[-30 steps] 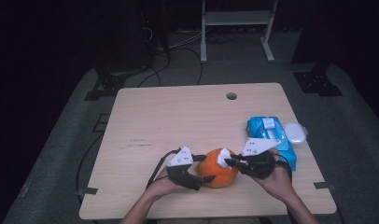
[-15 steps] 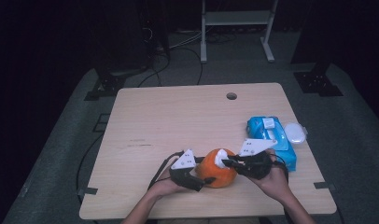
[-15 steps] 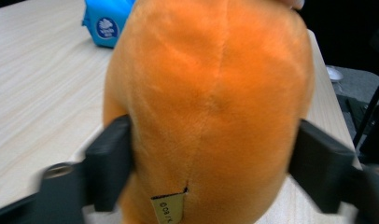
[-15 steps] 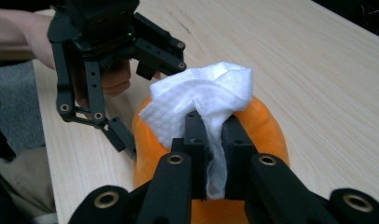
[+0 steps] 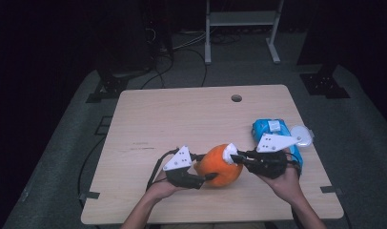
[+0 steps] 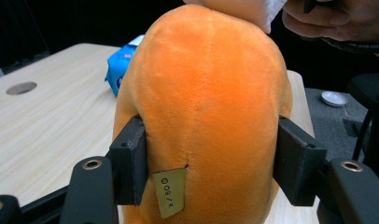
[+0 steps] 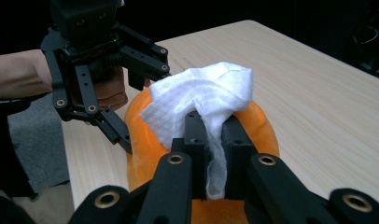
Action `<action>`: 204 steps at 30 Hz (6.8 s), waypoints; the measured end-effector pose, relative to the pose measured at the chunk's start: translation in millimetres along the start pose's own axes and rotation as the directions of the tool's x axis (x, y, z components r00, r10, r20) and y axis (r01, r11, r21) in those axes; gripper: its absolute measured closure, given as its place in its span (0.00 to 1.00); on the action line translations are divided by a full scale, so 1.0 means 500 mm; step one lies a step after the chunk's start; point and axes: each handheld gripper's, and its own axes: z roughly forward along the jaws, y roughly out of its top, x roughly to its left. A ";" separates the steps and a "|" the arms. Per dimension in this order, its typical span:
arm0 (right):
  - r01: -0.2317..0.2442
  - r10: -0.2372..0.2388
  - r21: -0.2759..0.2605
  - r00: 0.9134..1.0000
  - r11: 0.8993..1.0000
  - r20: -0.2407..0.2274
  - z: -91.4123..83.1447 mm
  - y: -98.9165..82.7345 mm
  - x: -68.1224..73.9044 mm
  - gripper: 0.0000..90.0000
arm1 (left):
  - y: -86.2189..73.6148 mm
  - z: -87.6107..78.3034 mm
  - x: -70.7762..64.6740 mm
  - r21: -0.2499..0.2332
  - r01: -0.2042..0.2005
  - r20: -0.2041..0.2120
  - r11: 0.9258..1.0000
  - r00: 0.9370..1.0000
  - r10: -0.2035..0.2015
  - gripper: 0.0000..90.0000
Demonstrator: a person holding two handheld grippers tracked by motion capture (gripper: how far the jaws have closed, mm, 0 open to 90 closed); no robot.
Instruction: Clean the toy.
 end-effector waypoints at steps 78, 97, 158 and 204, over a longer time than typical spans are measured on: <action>-0.115 0.116 0.081 0.993 0.990 -0.003 0.054 -0.054 -0.037 0.92 | -0.032 -0.004 0.041 0.025 0.029 0.103 0.999 0.994 -0.032 0.38; -0.201 0.205 0.108 0.978 0.974 -0.027 0.086 -0.075 -0.050 0.92 | 0.005 -0.021 0.030 0.058 0.031 0.034 0.998 0.999 -0.033 0.39; -0.007 0.002 0.116 0.999 0.993 0.041 0.074 -0.036 0.006 0.92 | -0.048 0.041 0.036 0.075 0.184 -0.035 0.980 0.983 -0.182 0.29; 0.018 -0.020 0.096 1.000 0.995 0.018 0.065 -0.043 0.021 0.92 | -0.039 0.065 -0.013 0.097 0.094 -0.066 0.991 0.994 -0.088 0.26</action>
